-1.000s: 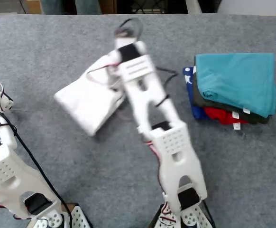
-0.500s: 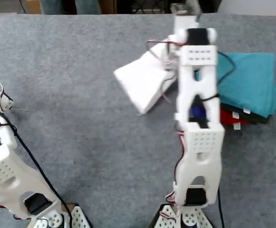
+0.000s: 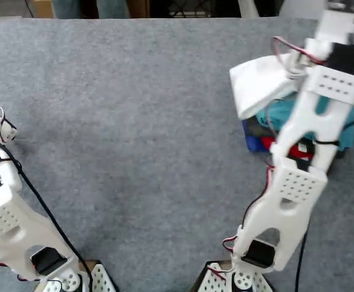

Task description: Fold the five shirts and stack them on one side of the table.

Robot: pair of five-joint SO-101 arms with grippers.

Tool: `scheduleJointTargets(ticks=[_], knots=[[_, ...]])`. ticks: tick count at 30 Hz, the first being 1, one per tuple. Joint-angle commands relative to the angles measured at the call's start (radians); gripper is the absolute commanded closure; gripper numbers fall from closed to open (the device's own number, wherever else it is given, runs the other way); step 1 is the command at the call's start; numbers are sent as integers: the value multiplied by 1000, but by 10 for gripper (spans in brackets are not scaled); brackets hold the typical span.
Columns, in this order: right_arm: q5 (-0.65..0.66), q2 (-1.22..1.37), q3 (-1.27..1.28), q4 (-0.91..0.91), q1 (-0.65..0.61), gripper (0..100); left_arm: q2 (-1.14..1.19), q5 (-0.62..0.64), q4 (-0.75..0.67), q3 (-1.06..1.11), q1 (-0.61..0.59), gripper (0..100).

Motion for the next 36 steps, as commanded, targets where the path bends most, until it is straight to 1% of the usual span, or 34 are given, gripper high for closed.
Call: scheduleJointTargets(ticks=[1, 8, 11, 16, 20, 22, 26, 28, 29, 33, 34, 36], knots=[[38, -82, -44, 0, 87, 985, -12, 3, -11, -44, -2, 881], [91, -79, -42, 2, 178, 984, -12, 3, -11, -44, -2, 881], [107, -81, -21, 5, 192, 984, -12, 3, -11, -44, -1, 881], [164, -85, 97, 6, 192, 983, -12, 3, -11, -44, -1, 881], [169, -85, 145, 6, 192, 973, -12, 3, -11, -44, -1, 880], [164, -85, 142, 6, 196, 907, -12, 3, -11, -44, -1, 880], [167, -120, 110, 5, 213, 675, -12, 3, -11, -44, -1, 880], [169, -151, 101, 5, 213, 590, -12, 3, -11, -44, -1, 880], [163, -165, 94, 3, 210, 573, -12, 3, -11, -44, -1, 880], [157, -217, 90, 2, 176, 571, -12, 3, -11, -44, -1, 880], [137, -228, 88, 0, 166, 575, -12, 3, -11, -44, -1, 880], [89, -248, 77, 0, 149, 622, -12, 3, -11, -42, -1, 880]])
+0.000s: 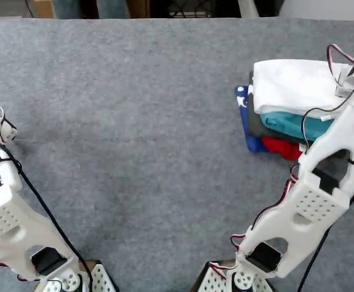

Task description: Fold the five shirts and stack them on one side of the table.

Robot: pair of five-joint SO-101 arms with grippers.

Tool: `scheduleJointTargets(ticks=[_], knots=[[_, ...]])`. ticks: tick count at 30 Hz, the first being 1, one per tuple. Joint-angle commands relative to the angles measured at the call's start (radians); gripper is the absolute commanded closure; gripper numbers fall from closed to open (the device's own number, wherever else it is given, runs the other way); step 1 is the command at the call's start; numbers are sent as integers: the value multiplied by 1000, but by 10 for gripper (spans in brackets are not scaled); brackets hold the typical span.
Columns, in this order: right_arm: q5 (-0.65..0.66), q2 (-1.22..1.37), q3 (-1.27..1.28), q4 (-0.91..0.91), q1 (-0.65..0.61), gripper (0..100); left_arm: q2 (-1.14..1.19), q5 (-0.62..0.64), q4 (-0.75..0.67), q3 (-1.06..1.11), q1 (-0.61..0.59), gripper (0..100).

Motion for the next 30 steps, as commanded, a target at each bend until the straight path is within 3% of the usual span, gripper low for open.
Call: scheduleJointTargets(ticks=[1, 5, 6, 9, 20, 30], knots=[[-69, -85, -54, -2, -49, 671, -12, 3, -11, -42, -1, 880], [-84, -87, -36, -60, -106, 959, -12, 3, -11, -42, -1, 880], [-69, -84, -19, -87, -115, 990, -12, 3, -11, -42, -1, 880], [-83, -54, 30, -146, -112, 943, -12, 3, -11, -42, -1, 880], [-31, 257, 147, -178, 57, 983, -12, 3, -11, -42, -1, 880], [40, 249, 45, -38, -58, 981, -12, 3, -11, -42, 5, 880]])
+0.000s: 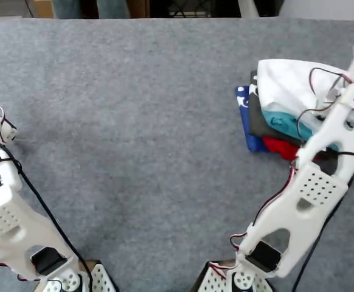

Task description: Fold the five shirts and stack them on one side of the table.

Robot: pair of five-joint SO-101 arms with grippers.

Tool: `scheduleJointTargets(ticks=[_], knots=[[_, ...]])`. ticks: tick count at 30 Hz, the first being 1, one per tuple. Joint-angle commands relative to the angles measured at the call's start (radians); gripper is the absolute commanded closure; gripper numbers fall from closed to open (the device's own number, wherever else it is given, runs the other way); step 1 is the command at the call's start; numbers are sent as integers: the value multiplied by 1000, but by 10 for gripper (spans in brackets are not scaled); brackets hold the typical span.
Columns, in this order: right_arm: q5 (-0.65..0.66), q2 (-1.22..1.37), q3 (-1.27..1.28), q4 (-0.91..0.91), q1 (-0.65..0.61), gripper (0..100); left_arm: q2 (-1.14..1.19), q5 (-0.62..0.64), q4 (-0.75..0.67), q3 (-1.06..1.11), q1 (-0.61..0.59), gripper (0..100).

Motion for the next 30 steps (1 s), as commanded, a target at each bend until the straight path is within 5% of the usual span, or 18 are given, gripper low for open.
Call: scheduleJointTargets(ticks=[1, 11, 18, 23, 30], knots=[[38, -79, -116, 78, -60, 980, -12, 3, -11, -42, 7, 880], [48, -268, -450, 100, -14, 982, -21, 2, -6, -38, 10, 902], [48, -582, -401, 100, -31, 982, -120, -103, 158, -18, 148, 973], [66, -878, -82, 100, -32, 983, -397, -112, 143, 213, 225, 972], [175, -1310, 682, 87, -71, 981, -902, -247, -158, 754, 303, 971]])
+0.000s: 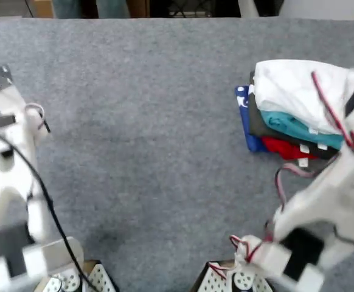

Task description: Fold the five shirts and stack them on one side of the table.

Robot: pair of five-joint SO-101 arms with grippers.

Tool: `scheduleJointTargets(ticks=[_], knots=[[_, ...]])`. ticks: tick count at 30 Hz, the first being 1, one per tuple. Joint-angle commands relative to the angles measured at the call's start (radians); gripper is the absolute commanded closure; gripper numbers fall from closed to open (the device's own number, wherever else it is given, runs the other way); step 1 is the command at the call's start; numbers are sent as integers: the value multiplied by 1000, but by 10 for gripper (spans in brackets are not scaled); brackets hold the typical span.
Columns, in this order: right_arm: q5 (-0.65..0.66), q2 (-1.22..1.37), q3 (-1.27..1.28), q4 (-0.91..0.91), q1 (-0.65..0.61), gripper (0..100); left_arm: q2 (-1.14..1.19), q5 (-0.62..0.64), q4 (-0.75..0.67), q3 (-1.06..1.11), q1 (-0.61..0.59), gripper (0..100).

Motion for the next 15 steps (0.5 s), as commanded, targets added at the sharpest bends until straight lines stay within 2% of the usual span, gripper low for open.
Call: scheduleJointTargets(ticks=[1, 5, 10, 13, 15], knots=[[21, -236, 435, -28, -49, 981, -296, -57, -169, 274, 41, 971], [21, -487, 866, -167, -126, 983, -516, -63, -290, 522, 68, 971], [18, -868, 1451, -358, -301, 983, -758, -64, -374, 789, 134, 971], [11, -1081, 1810, -473, -393, 983, -899, -84, -347, 923, 180, 971], [-43, -1199, 1994, -528, -454, 983, -993, -132, -290, 1012, 200, 971]])
